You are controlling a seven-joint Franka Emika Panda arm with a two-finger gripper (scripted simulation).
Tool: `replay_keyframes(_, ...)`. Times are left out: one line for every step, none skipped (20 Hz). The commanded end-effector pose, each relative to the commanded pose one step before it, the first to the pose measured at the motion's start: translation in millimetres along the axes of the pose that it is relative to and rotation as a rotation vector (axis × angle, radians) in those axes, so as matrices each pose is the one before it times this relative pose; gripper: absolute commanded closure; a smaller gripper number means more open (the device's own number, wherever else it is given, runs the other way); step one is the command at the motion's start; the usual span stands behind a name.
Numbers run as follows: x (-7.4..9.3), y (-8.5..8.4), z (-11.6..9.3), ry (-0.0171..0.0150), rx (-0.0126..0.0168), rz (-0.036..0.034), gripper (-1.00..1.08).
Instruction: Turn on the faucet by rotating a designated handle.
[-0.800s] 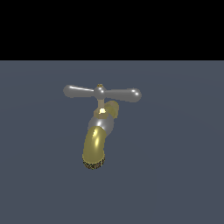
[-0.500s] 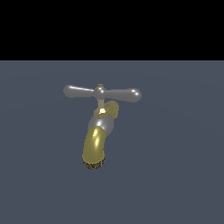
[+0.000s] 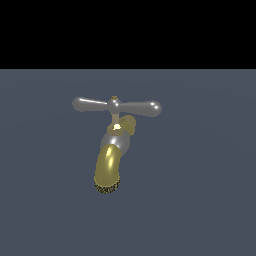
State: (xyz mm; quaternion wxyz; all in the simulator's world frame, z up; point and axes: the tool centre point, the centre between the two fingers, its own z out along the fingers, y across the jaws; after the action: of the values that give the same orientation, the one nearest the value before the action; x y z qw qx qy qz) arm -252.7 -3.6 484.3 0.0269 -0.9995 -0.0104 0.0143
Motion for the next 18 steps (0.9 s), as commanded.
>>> replay_keyframes(-0.01, 0.21, 0.27, -0.00088, -0.00007, -0.00155, 1.08)
replay_keyframes(-0.15, 0.1, 0.0, 0.0, 0.0, 0.0, 1.08)
replay_keyframes(0.12, -0.23, -0.1, 0.00025, 0.00038, 0.00052, 1.08)
replay_keyframes(0.03, -0.39, -0.4, 0.00128, 0.00021, 0.00224, 1.08)
replay_keyframes(0.04, -0.56, -0.63, 0.00204, 0.00019, 0.00353, 1.08)
replay_keyframes(0.06, -0.76, -0.86, 0.00279, 0.00018, 0.00482, 1.08)
replay_keyframes(0.08, -0.96, -1.08, 0.00352, 0.00018, 0.00609, 1.08)
replay_keyframes(0.1, -1.15, -1.26, 0.00417, 0.00019, 0.00723, 1.08)
replay_keyframes(0.12, -1.32, -1.43, 0.00473, 0.00021, 0.00823, 1.08)
replay_keyframes(0.13, -1.51, -1.59, 0.00531, 0.00027, 0.00931, 1.08)
replay_keyframes(0.15, -1.74, -1.78, 0.00597, 0.00034, 0.01054, 1.08)
replay_keyframes(0.17, -1.95, -1.93, 0.00652, 0.00038, 0.01158, 1.08)
replay_keyframes(0.2, -2.21, -2.12, 0.00726, 0.00039, 0.01298, 1.08)
replay_keyframes(0.22, -2.44, -2.26, 0.00786, 0.0004, 0.01416, 1.08)
replay_keyframes(0.24, -2.67, -2.36, 0.00833, 0.00042, 0.01516, 1.08)
replay_keyframes(0.27, -2.93, -2.47, 0.00888, 0.00044, 0.01632, 1.08)
replay_keyframes(0.3, -3.22, -2.57, 0.00945, 0.00045, 0.01757, 1.08)
replay_keyframes(0.32, -3.51, -2.64, 0.00998, 0.00045, 0.01879, 1.08)
